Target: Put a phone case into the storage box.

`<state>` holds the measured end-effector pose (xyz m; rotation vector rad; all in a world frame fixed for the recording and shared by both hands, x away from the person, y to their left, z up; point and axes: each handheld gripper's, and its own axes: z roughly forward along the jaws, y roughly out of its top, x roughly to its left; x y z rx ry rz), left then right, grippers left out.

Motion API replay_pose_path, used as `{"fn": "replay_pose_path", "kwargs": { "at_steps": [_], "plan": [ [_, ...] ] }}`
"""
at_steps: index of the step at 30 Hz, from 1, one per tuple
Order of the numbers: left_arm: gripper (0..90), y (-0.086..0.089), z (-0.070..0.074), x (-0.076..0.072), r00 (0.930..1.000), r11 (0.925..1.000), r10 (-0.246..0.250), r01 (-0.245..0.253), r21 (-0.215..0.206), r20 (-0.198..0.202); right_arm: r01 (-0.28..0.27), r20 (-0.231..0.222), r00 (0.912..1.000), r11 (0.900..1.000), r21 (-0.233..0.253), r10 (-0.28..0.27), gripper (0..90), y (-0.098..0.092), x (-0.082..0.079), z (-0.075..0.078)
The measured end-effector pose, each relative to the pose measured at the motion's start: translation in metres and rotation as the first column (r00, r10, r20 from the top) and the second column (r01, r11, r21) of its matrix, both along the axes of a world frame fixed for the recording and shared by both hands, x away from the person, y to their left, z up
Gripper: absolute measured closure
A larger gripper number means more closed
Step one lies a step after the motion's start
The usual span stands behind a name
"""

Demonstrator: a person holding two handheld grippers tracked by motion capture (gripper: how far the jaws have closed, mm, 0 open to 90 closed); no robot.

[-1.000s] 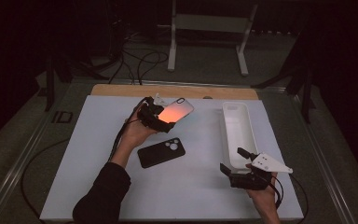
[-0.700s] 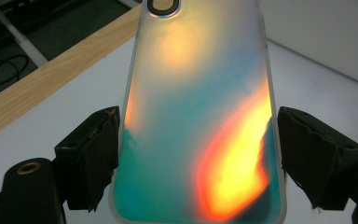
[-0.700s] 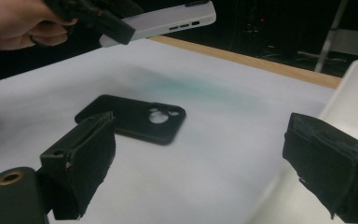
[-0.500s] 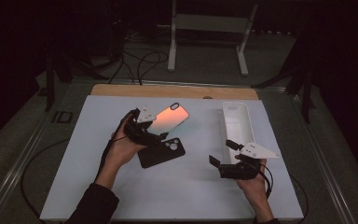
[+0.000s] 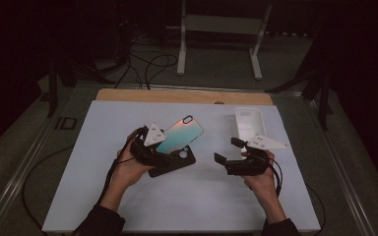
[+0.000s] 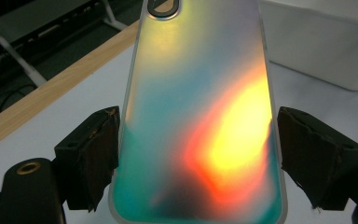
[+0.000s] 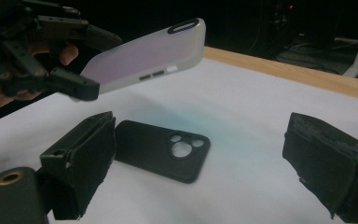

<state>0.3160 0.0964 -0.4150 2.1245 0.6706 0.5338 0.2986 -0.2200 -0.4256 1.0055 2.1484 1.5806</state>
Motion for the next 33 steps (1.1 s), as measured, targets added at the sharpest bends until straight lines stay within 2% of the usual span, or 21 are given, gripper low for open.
{"fn": "replay_pose_path", "kwargs": {
  "at_steps": [7, 12, 16, 20, 23, 27, 30, 33],
  "plan": [
    [17.0, -0.008, -0.003, -0.014, 0.9991, 0.9993, -0.029, 0.029, -0.021, 0.031, -0.04, -0.017, 0.999, 0.999, -0.007, 0.04, 9.6, 0.017, 0.008, 0.007],
    [17.0, -0.011, -0.006, -0.021, 0.9982, 0.9971, -0.047, 0.049, -0.059, 0.038, -0.065, -0.052, 0.9965, 0.998, -0.001, 0.065, 10.0, 0.029, 0.012, 0.008],
    [17.0, -0.016, -0.008, -0.027, 0.996, 0.995, -0.075, 0.078, -0.062, 0.048, -0.088, -0.081, 0.9927, 0.996, 0.021, 0.089, 12.7, 0.037, 0.015, 0.007],
    [17.0, -0.018, -0.01, -0.028, 0.9951, 0.9929, -0.082, 0.087, -0.081, 0.055, -0.102, -0.117, 0.9873, 0.993, 0.054, 0.108, 20.6, 0.042, 0.016, 0.007],
    [17.0, -0.018, -0.011, -0.028, 0.9951, 0.9905, -0.085, 0.09, -0.104, 0.051, -0.1, -0.133, 0.9854, 0.994, 0.047, 0.106, 28.6, 0.044, 0.016, 0.007],
    [17.0, -0.018, -0.012, -0.029, 0.9948, 0.9885, -0.092, 0.096, -0.117, 0.044, -0.113, -0.172, 0.9771, 0.991, 0.073, 0.124, 38.5, 0.045, 0.018, 0.005],
    [17.0, -0.022, -0.015, -0.03, 0.9951, 0.9905, -0.09, 0.093, -0.101, 0.041, -0.107, -0.189, 0.9745, 0.991, 0.078, 0.12, 44.6, 0.048, 0.018, 0.005],
    [17.0, -0.025, -0.018, -0.03, 0.9956, 0.9914, -0.089, 0.091, -0.093, 0.032, -0.098, -0.214, 0.9696, 0.989, 0.107, 0.12, 53.0, 0.049, 0.019, 0.005]
  ]
}}
